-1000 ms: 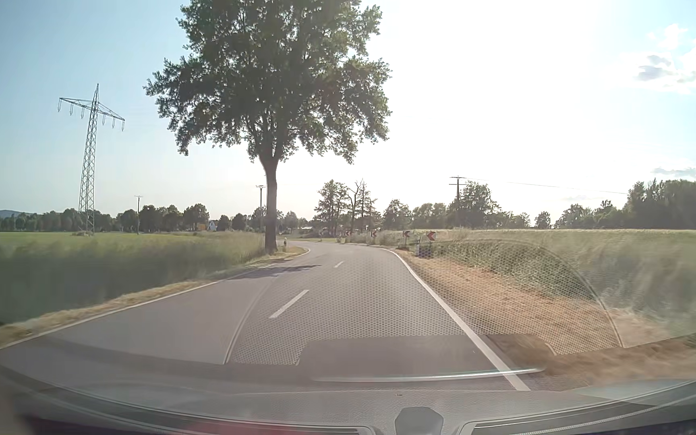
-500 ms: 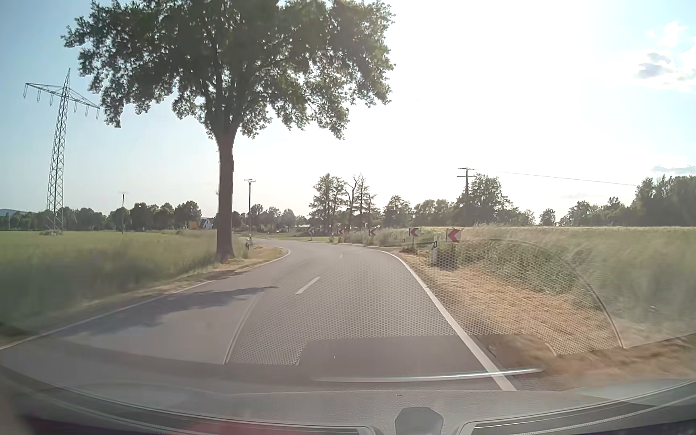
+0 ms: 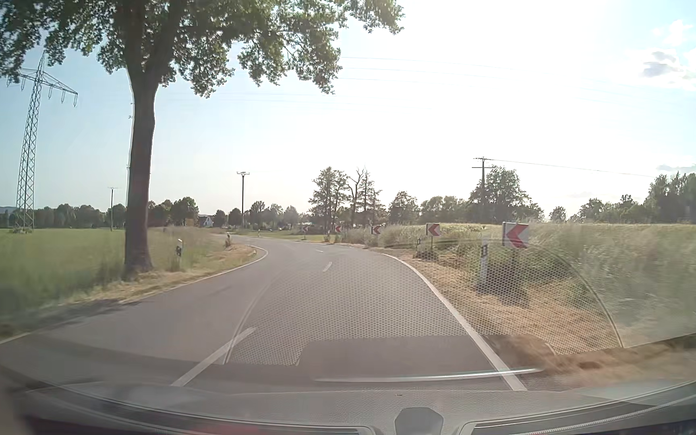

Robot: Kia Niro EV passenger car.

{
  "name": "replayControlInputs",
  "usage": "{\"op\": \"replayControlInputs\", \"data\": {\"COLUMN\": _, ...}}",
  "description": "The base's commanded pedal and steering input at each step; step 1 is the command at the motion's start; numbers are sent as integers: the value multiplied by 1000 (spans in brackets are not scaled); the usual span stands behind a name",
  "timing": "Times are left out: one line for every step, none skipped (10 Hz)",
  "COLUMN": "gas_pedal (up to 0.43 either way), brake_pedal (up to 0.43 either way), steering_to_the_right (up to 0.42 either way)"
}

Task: Follow the waypoints while adhering to traffic rules and regulations

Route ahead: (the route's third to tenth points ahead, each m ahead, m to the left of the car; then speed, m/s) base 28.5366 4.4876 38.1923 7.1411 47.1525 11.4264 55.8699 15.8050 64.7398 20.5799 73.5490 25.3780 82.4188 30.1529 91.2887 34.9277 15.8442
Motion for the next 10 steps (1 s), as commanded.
{"op": "replayControlInputs", "data": {"gas_pedal": 0, "brake_pedal": 299, "steering_to_the_right": -12}}
{"op": "replayControlInputs", "data": {"gas_pedal": 0, "brake_pedal": 293, "steering_to_the_right": -12}}
{"op": "replayControlInputs", "data": {"gas_pedal": 0, "brake_pedal": 287, "steering_to_the_right": -13}}
{"op": "replayControlInputs", "data": {"gas_pedal": 0, "brake_pedal": 280, "steering_to_the_right": -15}}
{"op": "replayControlInputs", "data": {"gas_pedal": 0, "brake_pedal": 287, "steering_to_the_right": -18}}
{"op": "replayControlInputs", "data": {"gas_pedal": 0, "brake_pedal": 280, "steering_to_the_right": -22}}
{"op": "replayControlInputs", "data": {"gas_pedal": 0, "brake_pedal": 268, "steering_to_the_right": -30}}
{"op": "replayControlInputs", "data": {"gas_pedal": 0, "brake_pedal": 250, "steering_to_the_right": -40}}
{"op": "replayControlInputs", "data": {"gas_pedal": 0, "brake_pedal": 238, "steering_to_the_right": -47}}
{"op": "replayControlInputs", "data": {"gas_pedal": 0, "brake_pedal": 232, "steering_to_the_right": -52}}
